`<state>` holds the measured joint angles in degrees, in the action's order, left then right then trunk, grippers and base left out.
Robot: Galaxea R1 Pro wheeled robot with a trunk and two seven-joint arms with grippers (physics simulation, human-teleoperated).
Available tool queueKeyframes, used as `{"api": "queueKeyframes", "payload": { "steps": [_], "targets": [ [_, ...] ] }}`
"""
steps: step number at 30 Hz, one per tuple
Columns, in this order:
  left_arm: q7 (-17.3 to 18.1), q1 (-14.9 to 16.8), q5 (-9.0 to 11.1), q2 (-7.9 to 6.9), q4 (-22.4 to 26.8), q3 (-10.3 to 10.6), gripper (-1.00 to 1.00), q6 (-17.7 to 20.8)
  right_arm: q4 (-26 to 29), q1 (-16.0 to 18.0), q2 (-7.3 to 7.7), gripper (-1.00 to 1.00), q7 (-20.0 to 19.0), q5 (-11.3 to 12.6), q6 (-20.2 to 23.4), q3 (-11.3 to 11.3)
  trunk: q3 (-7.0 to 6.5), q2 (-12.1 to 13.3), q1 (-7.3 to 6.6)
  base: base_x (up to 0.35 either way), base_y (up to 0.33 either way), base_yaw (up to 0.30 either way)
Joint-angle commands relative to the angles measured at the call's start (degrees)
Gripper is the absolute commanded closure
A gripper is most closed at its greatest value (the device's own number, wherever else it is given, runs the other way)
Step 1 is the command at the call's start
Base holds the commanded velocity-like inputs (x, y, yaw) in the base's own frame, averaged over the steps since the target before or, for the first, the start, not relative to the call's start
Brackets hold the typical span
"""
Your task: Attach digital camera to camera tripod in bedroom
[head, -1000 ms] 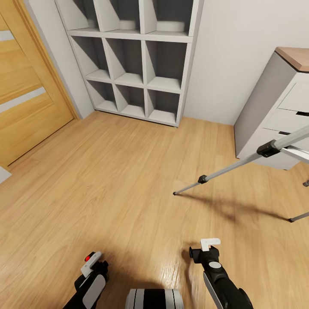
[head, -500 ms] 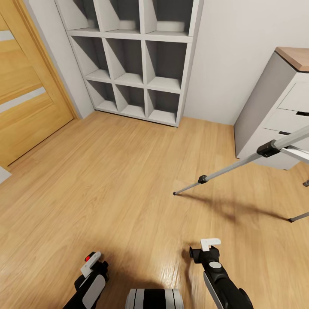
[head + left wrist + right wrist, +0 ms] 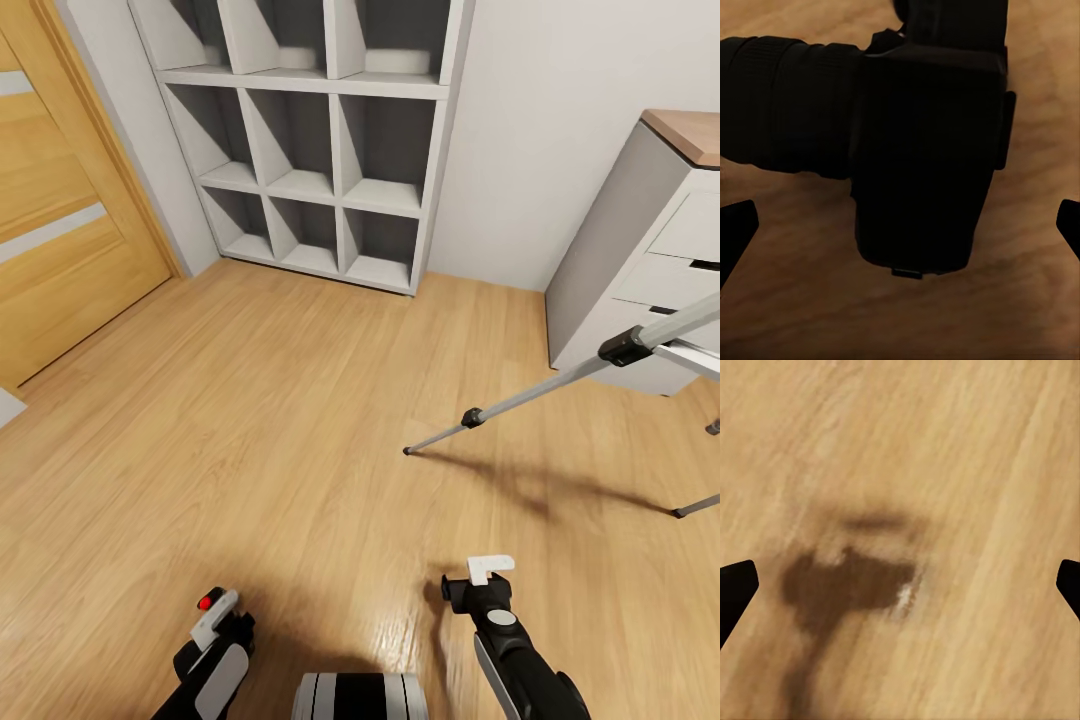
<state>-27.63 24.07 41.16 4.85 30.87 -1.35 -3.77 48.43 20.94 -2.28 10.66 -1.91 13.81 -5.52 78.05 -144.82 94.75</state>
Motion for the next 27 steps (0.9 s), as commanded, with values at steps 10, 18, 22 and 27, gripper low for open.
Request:
{"api": "queueKeyframes", "payload": {
  "steps": [10, 18, 22, 27],
  "targets": [
    [0.0, 0.0, 0.5, -0.03, -1.6, 0.0, -1.0, -0.4, 0.1, 0.0, 0.03, -1.0, 0.3, -0.2, 0.4, -0.1, 0.04, 0.0, -0.01, 0.0, 0.0, 0.0],
    [0.1, 0.0, 0.3, -0.02, -2.2, 0.1, -1.0, -0.4, 0.1, 0.0, 0.04, -1.0, 0.3, -0.2, 0.4, -0.1, 0.04, 0.0, -0.01, 0.0, 0.0, 0.0],
    [0.1, 0.0, 0.3, -0.01, -2.3, 0.1, -1.0, -0.4, 0.1, 0.0, 0.01, -1.0, 0.3, -0.2, 0.4, -0.1, 0.26, 0.0, 0.02, 0.0, 0.0, 0.0],
    [0.2, 0.0, 0.4, -0.01, -2.3, 0.1, -1.0, -0.4, 0.1, 0.0, 0.0, -1.0, 0.3, -0.2, 0.4, -0.1, 1.37, -0.1, 0.14, 0.0, 0.0, 0.0]
  ]
}}
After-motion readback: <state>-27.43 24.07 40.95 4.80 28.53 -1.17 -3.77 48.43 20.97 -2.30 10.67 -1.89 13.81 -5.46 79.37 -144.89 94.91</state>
